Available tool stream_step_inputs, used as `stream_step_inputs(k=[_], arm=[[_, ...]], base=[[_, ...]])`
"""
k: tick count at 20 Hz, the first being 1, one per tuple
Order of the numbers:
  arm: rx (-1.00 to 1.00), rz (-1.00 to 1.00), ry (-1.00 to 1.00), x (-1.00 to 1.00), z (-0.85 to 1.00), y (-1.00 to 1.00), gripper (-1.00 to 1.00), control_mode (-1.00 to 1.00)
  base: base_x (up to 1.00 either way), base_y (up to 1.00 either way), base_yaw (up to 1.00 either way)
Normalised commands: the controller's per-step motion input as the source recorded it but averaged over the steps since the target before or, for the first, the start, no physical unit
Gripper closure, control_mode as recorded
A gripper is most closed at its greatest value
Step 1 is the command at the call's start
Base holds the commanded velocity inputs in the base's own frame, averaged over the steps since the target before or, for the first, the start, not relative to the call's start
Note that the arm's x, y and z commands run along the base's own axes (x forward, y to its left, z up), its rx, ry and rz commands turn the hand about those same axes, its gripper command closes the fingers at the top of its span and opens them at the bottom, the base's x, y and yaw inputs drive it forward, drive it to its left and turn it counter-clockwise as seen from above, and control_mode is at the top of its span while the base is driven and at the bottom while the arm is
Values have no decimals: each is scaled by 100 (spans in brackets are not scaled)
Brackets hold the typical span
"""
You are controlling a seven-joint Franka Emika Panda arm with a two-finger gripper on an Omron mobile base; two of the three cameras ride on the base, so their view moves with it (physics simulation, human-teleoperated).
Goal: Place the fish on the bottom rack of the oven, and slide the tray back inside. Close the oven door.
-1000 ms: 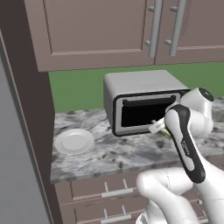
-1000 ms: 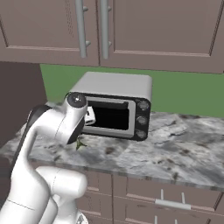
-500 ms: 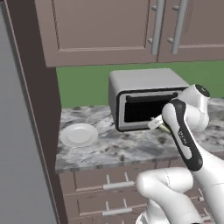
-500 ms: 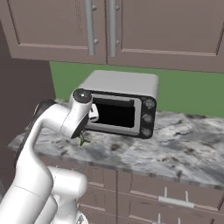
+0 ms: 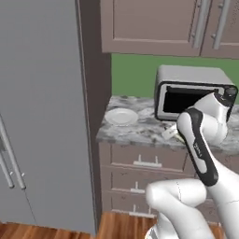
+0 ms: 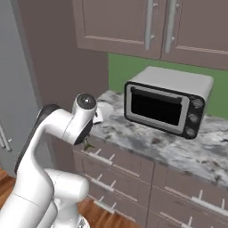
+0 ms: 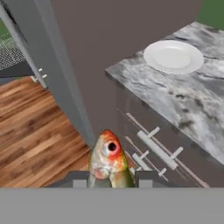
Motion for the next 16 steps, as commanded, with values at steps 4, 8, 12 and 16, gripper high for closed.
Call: stream_step_inputs(k=[4,8,12,16], arm=[[0,0,0,0,0,0,100,100],[0,0,0,0,0,0,100,100],[0,0,0,0,0,0,100,100],[0,0,0,0,0,0,100,100]], base=[[0,61,74],[15,81,69],[66,90,48],[99,74,33]])
